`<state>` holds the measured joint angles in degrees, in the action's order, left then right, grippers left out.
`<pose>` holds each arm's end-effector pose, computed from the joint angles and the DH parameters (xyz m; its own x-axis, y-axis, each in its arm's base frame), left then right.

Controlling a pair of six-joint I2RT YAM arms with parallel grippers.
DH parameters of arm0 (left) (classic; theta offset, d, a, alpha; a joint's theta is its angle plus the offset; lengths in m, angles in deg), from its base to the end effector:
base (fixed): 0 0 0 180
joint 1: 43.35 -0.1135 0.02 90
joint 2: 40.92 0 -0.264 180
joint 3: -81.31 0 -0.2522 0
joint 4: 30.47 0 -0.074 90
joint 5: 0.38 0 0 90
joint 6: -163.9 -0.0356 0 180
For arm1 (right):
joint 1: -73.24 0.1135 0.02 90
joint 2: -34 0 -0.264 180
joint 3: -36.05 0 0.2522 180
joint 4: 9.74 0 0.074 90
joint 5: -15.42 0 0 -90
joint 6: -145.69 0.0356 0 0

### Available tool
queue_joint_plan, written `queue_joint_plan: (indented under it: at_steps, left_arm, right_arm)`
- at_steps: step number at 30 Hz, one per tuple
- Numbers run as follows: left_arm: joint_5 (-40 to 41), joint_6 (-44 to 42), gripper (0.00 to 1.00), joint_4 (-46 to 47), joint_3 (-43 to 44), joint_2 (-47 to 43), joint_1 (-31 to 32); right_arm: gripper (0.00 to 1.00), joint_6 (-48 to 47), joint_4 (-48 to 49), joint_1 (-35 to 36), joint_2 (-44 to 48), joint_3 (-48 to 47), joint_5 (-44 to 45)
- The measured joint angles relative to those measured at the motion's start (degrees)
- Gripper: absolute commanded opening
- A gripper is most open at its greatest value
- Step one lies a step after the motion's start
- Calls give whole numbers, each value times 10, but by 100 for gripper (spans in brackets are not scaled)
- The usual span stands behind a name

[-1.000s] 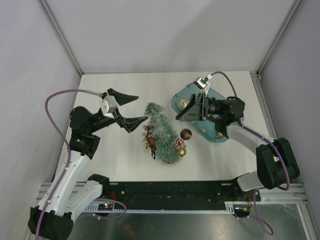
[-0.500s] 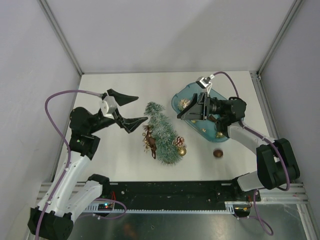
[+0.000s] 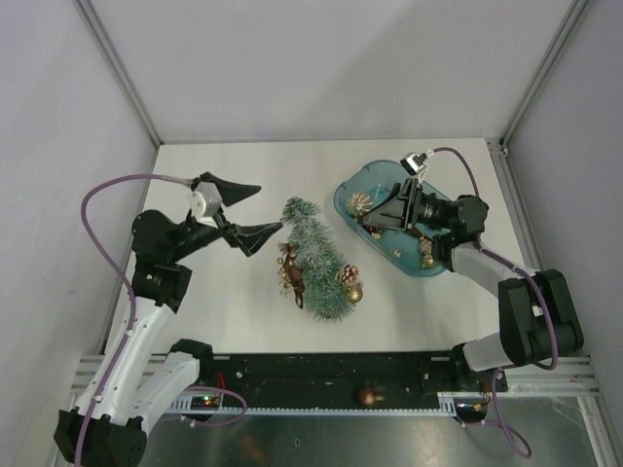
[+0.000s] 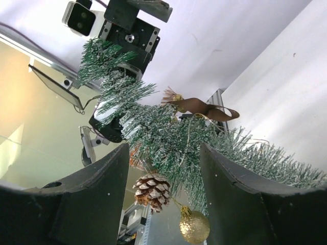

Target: Decorate the small christmas tree

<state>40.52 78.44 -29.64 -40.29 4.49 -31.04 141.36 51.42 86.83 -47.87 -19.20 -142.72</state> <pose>0.1651 -0.0636 0.3814 0.1648 -0.0890 -0.9823 0.8725 0.4777 0.1031 0.2644 0.0979 0.3113 -0.7866 0.1918 -0.5869 -0.6122 -0.1191 0.7816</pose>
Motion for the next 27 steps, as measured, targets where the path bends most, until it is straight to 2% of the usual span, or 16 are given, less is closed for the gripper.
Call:
queue_joint_plan:
  at_steps: [5,8,10,15,18,24,27]
  left_arm:
    - [30,0,100,-55,4,-3,-10]
    - [63,0,100,-106,18,-3,-14]
    - [90,-1,100,-142,30,0,-16]
    - [158,-12,100,-232,67,21,-17]
    - [196,-21,100,-292,85,42,-19]
    - [270,-30,100,-386,99,78,-28]
    - [312,-30,100,-417,106,80,-28]
  right_arm:
    - [67,-10,0,-13,0,10,6]
    - [71,-63,-31,-20,13,13,18]
    - [74,-126,-103,-23,38,13,36]
    - [78,-363,-442,-19,118,-32,169]
    - [80,-454,-596,-18,137,-59,258]
    - [85,-534,-782,-23,151,-61,391]
    - [95,-549,-833,-23,169,-61,434]
